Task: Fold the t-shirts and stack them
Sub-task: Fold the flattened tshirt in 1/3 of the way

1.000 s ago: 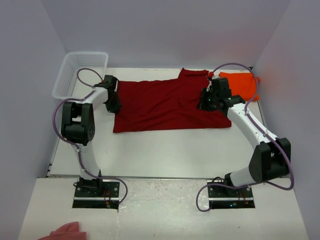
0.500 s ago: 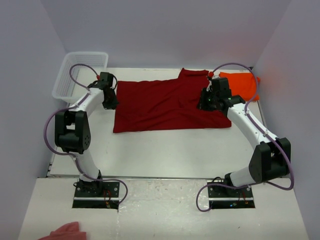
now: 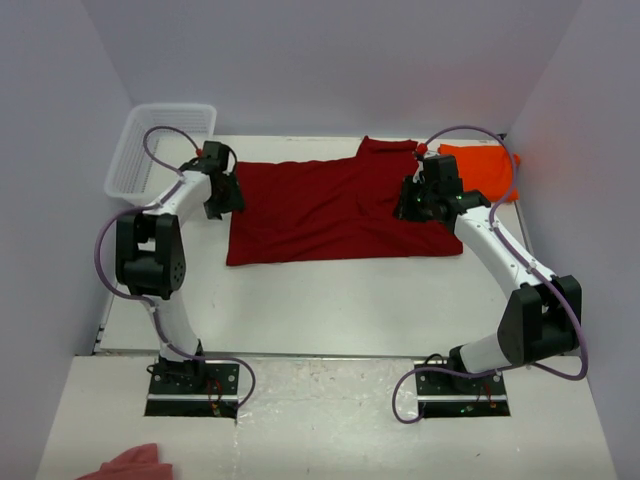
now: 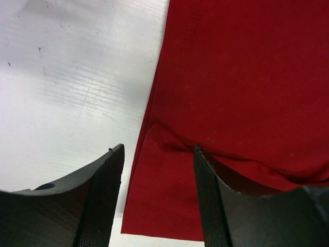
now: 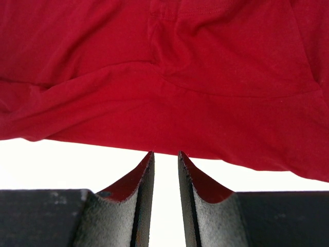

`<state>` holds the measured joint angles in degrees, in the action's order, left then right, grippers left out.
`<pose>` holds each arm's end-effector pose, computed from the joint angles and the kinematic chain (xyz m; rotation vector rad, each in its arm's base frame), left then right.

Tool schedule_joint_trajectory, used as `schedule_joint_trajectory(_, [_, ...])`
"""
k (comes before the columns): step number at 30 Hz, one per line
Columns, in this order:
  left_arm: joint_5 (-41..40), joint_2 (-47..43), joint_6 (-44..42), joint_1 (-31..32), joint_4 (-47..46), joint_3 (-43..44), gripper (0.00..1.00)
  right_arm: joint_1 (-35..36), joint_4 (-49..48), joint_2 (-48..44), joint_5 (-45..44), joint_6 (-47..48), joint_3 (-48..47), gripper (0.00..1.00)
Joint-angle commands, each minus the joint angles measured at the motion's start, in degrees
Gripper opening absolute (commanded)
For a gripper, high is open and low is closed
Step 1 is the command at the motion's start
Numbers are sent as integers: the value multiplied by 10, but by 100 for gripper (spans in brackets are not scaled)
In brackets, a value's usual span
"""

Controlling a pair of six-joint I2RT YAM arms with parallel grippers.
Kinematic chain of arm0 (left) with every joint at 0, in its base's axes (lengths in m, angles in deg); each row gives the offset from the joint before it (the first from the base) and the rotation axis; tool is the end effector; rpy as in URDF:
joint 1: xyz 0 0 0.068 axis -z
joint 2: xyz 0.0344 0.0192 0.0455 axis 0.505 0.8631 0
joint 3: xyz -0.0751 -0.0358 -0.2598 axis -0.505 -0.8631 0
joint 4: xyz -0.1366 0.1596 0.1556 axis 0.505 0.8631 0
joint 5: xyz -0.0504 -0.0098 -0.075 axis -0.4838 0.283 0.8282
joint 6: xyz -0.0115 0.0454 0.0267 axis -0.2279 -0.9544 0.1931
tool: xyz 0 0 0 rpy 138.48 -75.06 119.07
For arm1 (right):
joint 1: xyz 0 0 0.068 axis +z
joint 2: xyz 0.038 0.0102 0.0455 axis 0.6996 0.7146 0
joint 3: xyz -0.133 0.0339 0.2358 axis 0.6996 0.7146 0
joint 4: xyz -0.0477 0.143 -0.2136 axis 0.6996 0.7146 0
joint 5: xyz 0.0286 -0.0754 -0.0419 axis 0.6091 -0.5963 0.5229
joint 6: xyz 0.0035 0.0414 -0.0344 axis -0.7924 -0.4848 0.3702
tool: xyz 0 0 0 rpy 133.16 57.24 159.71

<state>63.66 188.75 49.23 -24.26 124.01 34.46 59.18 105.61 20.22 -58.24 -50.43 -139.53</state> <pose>0.3978 -0.0385 0.2107 -0.5155 2.6300 -0.0348 0.3081 0.0851 0.2863 0.0528 2.3853 0.4152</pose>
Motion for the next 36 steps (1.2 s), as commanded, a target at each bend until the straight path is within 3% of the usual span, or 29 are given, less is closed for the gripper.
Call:
schedule_joint_trajectory(1, [6,8,1,3,-2,10,58,2,-17,-6,15,1,6,26])
schedule_joint_trajectory(18, [16,29,5,25,-22,-31,47,2,-22,-9,13,1,16,26])
schedule_joint_trajectory(21, [14,25,6,25,-24,-35,38,2,-24,-11,14,1,19,26])
schedule_joint_trajectory(22, [12,26,6,25,-24,-34,29,2,-25,-11,14,0,20,26])
schedule_joint_trajectory(24, [9,28,6,25,-21,-28,22,2,-24,-11,16,0,19,26])
schedule_joint_trajectory(27, [6,33,8,25,-16,-16,2,2,-24,-12,16,0,20,26])
schedule_joint_trajectory(36, [-16,-19,11,25,-3,-16,0,2,-23,-9,9,0,18,26])
